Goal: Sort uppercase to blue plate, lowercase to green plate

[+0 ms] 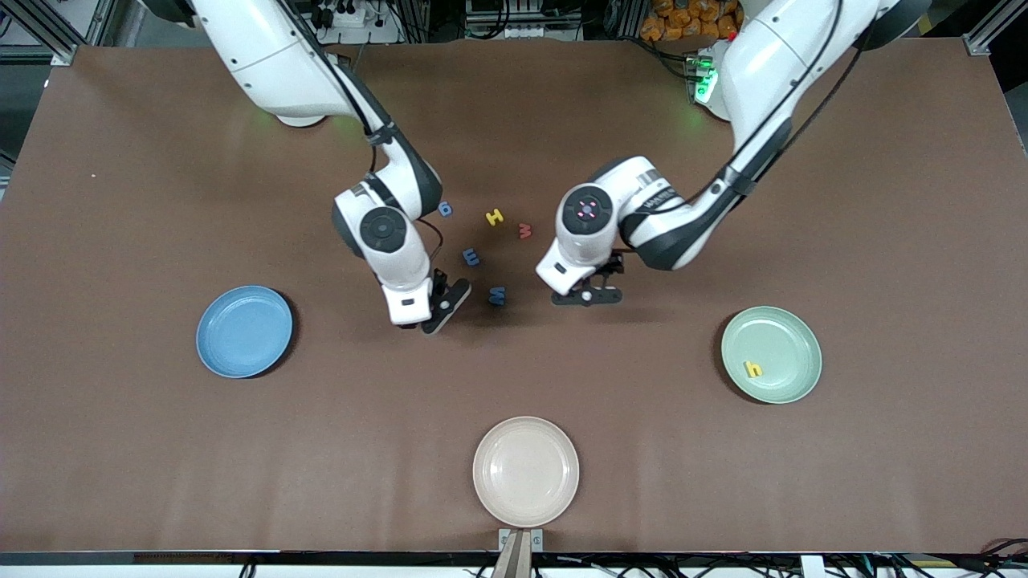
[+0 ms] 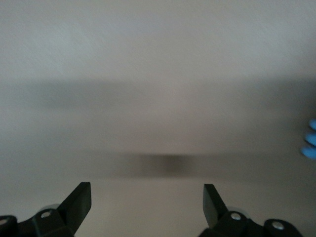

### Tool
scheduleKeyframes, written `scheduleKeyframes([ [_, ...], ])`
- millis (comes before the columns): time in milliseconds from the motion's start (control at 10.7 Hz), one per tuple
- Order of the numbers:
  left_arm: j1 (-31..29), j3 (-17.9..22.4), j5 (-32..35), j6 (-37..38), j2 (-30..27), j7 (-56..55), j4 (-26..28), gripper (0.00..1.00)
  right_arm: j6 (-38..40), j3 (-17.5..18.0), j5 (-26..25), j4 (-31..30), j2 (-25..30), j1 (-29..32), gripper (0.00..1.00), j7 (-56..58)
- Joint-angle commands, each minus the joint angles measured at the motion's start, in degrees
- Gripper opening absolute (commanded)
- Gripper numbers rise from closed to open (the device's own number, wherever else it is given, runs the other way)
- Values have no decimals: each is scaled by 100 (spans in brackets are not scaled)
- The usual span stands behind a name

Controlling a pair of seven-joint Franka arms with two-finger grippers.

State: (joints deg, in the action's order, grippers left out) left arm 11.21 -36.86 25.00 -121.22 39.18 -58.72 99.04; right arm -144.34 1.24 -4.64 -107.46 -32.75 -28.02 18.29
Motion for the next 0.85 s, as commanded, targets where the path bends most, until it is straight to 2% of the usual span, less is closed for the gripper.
scheduleKeyframes([
  [0,311,30,-136,-277,72,-472,-26,100,772,70,-90,-144,681,908,0,226],
  [188,617,39,-145,-620,230,-797,-17,100,1581,78,-90,-30,831,1656,0,665],
  [563,1049,74,-57,-1166,564,-1501,27,100,1664,70,-99,111,718,2536,0,1806],
  [657,1102,74,-39,-1193,599,-1546,71,100,1629,70,-90,190,622,2590,23,1896],
  [751,1120,74,-39,-1210,600,-1546,158,100,1603,70,-90,208,560,2591,88,1863],
])
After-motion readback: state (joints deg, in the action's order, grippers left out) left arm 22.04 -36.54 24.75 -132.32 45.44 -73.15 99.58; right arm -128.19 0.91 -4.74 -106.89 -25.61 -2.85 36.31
